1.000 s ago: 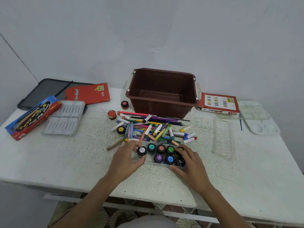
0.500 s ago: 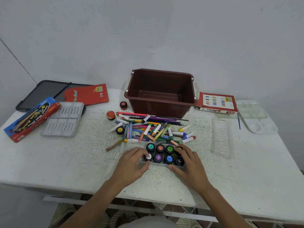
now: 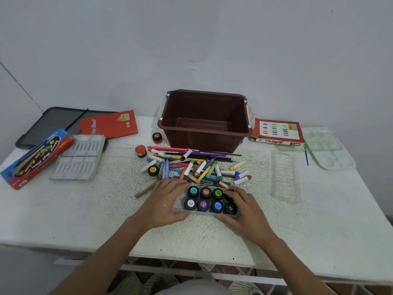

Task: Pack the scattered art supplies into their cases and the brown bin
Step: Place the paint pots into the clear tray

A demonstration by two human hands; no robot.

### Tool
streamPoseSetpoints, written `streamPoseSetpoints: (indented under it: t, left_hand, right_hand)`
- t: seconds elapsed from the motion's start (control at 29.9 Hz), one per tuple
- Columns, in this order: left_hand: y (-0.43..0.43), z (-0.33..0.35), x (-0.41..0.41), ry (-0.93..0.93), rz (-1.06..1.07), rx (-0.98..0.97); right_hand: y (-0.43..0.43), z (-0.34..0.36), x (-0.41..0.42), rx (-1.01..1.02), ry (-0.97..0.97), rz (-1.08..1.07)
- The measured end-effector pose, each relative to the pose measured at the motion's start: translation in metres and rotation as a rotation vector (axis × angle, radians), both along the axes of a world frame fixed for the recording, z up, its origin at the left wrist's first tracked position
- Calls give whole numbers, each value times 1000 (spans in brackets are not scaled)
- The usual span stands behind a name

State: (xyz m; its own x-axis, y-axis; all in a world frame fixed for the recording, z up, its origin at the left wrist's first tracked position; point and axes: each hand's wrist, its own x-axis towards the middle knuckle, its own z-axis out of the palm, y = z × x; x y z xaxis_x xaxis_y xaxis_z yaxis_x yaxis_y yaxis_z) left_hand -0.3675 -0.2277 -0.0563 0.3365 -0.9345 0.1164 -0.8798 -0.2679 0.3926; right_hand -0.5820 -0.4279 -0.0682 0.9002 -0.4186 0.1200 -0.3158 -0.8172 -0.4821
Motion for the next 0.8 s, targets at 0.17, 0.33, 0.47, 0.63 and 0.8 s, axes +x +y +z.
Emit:
streamPoseSetpoints:
  t: [0.17, 0.33, 0.47, 0.63, 0.8]
  left_hand:
    - [-3, 2, 8, 22, 6, 26]
    - [-4, 4, 11, 73, 10, 41]
    - [-4, 2, 13, 79, 10, 57]
    - [-6, 5, 12, 89, 15, 84]
    - [-5, 6, 8, 91, 30, 83]
  right_hand:
    - [-11, 26, 7, 78, -49, -50]
    - [-55, 37, 37, 48, -105, -231]
    - [-99, 45, 70, 0, 11, -247]
    - [-130, 56, 104, -42, 146, -247]
    - [-143, 61, 128, -127, 214, -201]
